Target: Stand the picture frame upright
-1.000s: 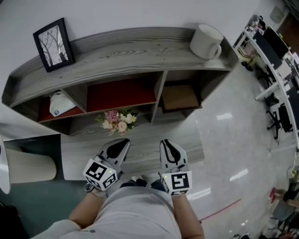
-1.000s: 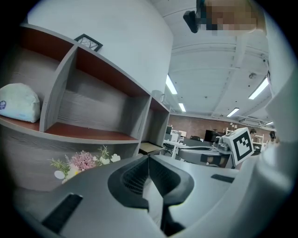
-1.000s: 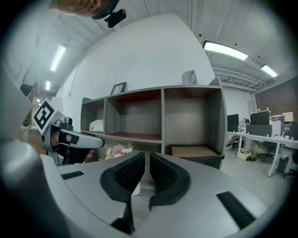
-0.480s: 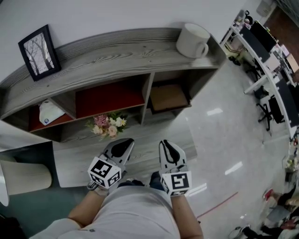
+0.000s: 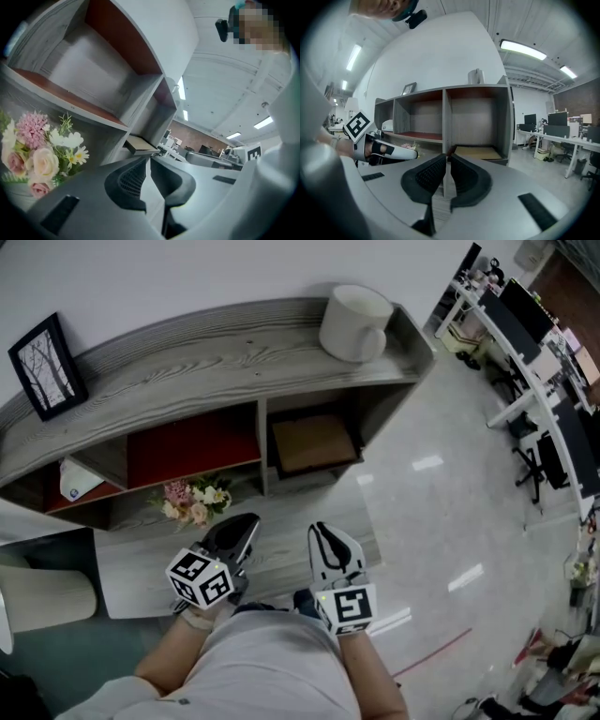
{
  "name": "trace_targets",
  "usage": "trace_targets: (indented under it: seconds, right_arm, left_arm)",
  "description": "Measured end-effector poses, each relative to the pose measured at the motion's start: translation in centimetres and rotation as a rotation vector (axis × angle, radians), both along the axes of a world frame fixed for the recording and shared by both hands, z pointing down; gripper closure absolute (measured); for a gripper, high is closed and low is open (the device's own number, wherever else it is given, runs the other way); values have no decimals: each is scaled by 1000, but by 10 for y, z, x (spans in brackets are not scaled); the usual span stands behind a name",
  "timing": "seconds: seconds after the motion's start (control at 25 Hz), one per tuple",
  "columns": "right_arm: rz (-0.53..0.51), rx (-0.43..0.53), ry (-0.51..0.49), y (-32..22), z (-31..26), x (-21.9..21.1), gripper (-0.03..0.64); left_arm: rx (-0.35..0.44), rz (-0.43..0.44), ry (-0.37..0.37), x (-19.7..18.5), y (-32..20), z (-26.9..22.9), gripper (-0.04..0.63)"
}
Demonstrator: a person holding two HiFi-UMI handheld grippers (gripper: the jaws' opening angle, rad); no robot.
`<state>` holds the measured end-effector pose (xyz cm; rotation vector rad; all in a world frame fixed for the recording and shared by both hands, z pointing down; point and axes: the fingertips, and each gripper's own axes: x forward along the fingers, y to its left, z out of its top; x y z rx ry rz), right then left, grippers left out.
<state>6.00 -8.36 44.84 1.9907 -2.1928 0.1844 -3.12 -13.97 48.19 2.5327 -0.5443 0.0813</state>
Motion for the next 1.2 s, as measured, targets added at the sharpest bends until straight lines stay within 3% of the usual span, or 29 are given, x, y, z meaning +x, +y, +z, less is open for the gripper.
trace_targets:
  seconds: [0.24,0.56,0.76,1.0,1.2]
  right_arm:
    - [-64,-18,5,-7,5,21,575]
    - [-116,-26,25,-16,7,54,575]
    - [-134,-40,47,-17,11,74,575]
    - [-158,-50,85,-18,15,95,575]
    - [-179,-53,96,-20,17,105,575]
  left_arm:
    - [-119,-44,69,33,-15,10,570]
    - [-313,-178,197,57,-44,30,480]
    - [-376,-247,243,67,-58,41,465]
    - [-458,-347,284,71,-72,55,401]
    - [-467,-406,293,72,-82,62,394]
